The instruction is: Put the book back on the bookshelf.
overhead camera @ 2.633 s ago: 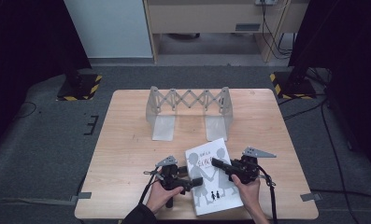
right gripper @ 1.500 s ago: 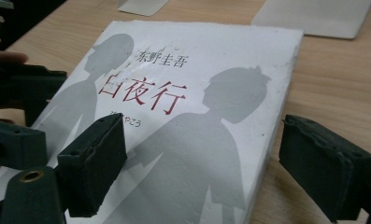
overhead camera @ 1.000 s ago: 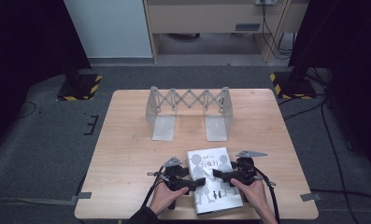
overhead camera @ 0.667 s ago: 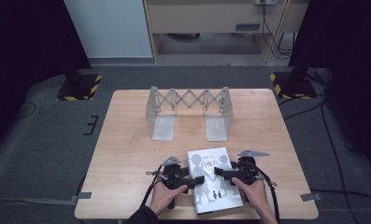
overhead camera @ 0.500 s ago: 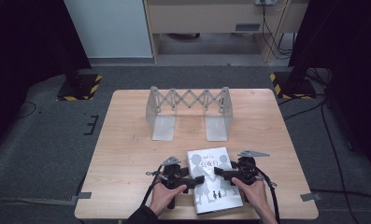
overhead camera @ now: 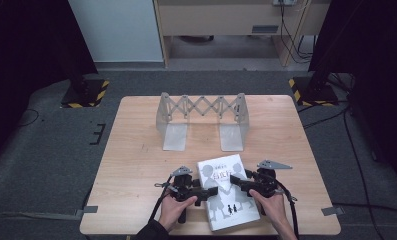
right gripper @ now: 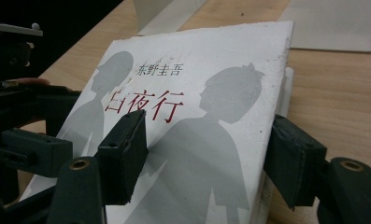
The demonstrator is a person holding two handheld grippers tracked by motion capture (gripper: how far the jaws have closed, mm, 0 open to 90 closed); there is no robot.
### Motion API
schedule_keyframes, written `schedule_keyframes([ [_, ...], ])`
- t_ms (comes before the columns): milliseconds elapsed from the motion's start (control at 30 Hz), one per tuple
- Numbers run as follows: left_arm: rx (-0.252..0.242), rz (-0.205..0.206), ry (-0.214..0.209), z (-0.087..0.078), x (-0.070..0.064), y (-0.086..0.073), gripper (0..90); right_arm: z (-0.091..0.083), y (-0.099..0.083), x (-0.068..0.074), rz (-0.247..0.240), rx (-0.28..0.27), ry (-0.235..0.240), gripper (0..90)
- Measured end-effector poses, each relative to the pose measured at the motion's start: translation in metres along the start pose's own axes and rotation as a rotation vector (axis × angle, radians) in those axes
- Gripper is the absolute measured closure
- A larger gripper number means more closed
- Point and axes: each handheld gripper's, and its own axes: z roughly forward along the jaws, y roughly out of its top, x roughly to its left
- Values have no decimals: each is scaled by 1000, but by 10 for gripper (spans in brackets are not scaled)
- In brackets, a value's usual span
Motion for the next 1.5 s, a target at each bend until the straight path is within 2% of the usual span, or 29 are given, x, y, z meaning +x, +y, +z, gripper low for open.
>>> schedule_keyframes([
  [100, -34, 37, 10, -6, -7, 5, 176, -3, 3, 2, -16, -29, 11, 372],
  [133, -49, 53, 18, -8, -9, 7, 198, -6, 6, 4, -35, -79, 17, 384],
  [167, -65, 65, 23, -10, -11, 9, 198, -6, 6, 4, -35, -79, 17, 384],
  [233, -91, 83, 26, -15, -14, 13, 227, -8, 8, 5, -41, -121, 25, 403],
  [333, -104, 104, 23, -18, -17, 16, 251, -11, 11, 7, -40, -171, 44, 425],
  [500, -123, 115, 33, -20, -19, 21, 277, -13, 15, 8, -75, -195, 47, 432],
  [600, -162, 115, 30, -25, -20, 27, 308, -14, 18, 9, -74, -225, 52, 440],
  [833, -234, 160, 32, -31, -28, 42, 366, -20, 27, 16, -110, -303, 62, 445],
  [1000, -241, 177, 32, -28, -28, 43, 356, -20, 26, 15, -106, -312, 67, 444],
  [1067, -228, 197, 34, -26, -28, 44, 324, -21, 26, 15, -118, -313, 69, 454],
  [1200, -232, 207, 16, -23, -26, 45, 314, -22, 26, 13, -118, -312, 78, 465],
  [1300, -243, 195, -25, -19, -25, 47, 310, -22, 26, 14, -124, -314, 83, 465],
  [1333, -245, 233, -34, -16, -27, 47, 309, -22, 27, 15, -128, -310, 96, 466],
  [1400, -255, 237, -47, -16, -28, 47, 348, -23, 28, 17, -140, -308, 99, 467],
  [1467, -252, 220, -64, -18, -27, 47, 381, -26, 29, 16, -145, -313, 97, 527],
  [1500, -254, 217, -63, -18, -27, 47, 381, -26, 29, 16, -145, -313, 97, 527],
])
